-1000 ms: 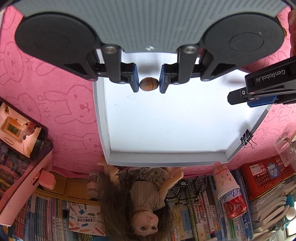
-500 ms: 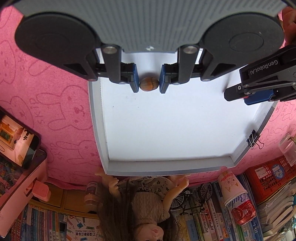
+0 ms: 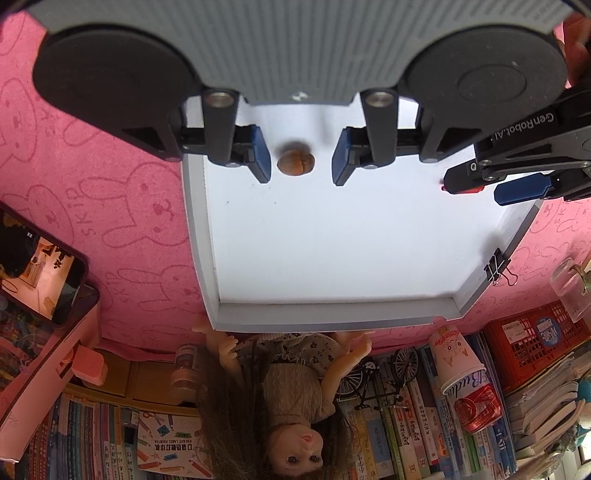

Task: Organize rigid objects
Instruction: 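Open the right tool to drop the hazelnut while the left tool releases the crayon into the box, then withdraw both open tools from the box back toward the remaining items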

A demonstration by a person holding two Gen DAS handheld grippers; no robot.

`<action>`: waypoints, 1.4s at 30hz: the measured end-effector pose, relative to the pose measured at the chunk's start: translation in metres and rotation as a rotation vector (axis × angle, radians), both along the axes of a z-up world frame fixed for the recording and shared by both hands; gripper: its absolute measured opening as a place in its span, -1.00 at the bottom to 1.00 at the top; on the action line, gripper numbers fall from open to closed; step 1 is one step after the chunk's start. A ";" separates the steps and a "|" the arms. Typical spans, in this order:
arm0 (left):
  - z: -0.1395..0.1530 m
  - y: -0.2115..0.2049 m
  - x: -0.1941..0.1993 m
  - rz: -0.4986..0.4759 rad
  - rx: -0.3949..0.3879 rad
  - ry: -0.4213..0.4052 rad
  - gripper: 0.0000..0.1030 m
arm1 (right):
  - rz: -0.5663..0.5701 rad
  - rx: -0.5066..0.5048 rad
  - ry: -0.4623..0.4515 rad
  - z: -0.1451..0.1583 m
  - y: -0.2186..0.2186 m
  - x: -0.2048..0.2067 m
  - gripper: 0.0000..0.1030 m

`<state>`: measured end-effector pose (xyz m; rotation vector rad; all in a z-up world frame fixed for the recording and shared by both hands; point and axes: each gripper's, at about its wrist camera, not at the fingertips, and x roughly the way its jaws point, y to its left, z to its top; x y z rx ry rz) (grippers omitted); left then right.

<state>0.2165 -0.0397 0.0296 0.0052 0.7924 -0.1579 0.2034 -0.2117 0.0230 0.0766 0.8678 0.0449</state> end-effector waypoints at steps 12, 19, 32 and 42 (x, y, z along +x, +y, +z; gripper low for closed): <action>0.026 0.006 -0.040 -0.048 -0.008 -0.113 0.76 | 0.013 0.004 -0.128 0.019 -0.004 -0.033 0.55; 0.032 0.013 -0.063 -0.055 -0.042 -0.139 0.78 | 0.027 0.018 -0.202 0.026 -0.007 -0.054 0.72; 0.030 0.034 -0.101 -0.089 -0.111 -0.212 0.80 | 0.072 0.015 -0.352 0.031 -0.008 -0.097 1.00; 0.021 0.039 -0.116 -0.088 -0.108 -0.212 0.80 | 0.070 0.024 -0.401 0.027 -0.010 -0.121 1.00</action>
